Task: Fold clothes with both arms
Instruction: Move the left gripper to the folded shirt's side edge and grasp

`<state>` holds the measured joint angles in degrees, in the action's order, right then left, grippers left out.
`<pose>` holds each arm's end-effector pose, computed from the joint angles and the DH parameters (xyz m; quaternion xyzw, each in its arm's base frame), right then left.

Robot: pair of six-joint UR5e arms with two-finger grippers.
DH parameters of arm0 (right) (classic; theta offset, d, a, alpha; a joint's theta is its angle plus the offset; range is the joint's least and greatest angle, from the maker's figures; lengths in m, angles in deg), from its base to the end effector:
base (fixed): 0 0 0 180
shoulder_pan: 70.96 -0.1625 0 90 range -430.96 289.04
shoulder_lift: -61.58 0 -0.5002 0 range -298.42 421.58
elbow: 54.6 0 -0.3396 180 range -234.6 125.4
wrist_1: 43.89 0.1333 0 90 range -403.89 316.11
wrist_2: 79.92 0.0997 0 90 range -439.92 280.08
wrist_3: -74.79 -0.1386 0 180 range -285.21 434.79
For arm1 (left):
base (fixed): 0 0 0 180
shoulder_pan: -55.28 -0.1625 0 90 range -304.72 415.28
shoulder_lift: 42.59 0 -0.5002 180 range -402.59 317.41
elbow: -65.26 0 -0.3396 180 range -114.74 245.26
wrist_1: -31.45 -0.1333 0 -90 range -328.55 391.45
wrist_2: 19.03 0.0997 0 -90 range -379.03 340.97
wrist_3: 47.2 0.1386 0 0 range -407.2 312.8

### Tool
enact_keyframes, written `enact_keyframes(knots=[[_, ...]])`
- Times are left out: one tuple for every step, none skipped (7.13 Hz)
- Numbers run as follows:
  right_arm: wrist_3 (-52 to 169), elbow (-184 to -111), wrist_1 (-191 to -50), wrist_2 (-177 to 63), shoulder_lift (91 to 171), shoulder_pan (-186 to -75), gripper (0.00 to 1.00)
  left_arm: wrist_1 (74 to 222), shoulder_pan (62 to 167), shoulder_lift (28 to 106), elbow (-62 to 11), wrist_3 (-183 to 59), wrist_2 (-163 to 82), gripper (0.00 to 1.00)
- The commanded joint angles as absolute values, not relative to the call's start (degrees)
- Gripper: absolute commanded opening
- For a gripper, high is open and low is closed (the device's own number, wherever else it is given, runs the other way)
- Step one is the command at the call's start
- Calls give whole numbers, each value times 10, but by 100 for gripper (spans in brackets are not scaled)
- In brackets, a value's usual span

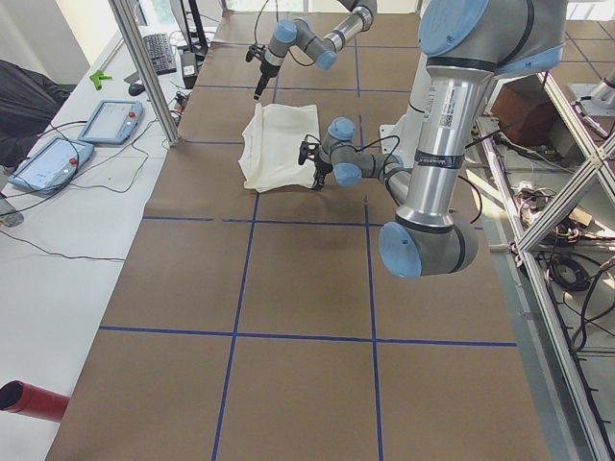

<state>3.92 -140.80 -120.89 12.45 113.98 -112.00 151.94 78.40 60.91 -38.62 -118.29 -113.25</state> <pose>-0.4869 -0.5930 0.3920 0.1826 -0.3531 0.1663 0.9024 0.4928 -0.3443 0.4818 0.1433 0.4629 -0.0143 0.8746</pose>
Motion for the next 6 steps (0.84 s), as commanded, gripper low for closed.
enact_keyframes(knots=[[40, -1407, -1209, 125, 1141, -1120, 100, 1520, 777, 609, -386, -1183, -1132, 50], [41, -1407, -1209, 125, 1141, -1120, 100, 1520, 777, 609, -386, -1183, -1132, 26], [42, -1407, -1209, 125, 1141, -1120, 100, 1519, 778, 609, -389, -1183, -1130, 0], [42, -1407, -1209, 125, 1141, -1120, 100, 1519, 779, 607, -395, -1183, -1120, 0], [42, -1407, -1209, 125, 1141, -1119, 100, 1516, 780, 595, -411, -1180, -1120, 0], [42, -1407, -1209, 125, 1141, -1119, 100, 1515, 786, 572, -429, -1173, -1122, 0]])
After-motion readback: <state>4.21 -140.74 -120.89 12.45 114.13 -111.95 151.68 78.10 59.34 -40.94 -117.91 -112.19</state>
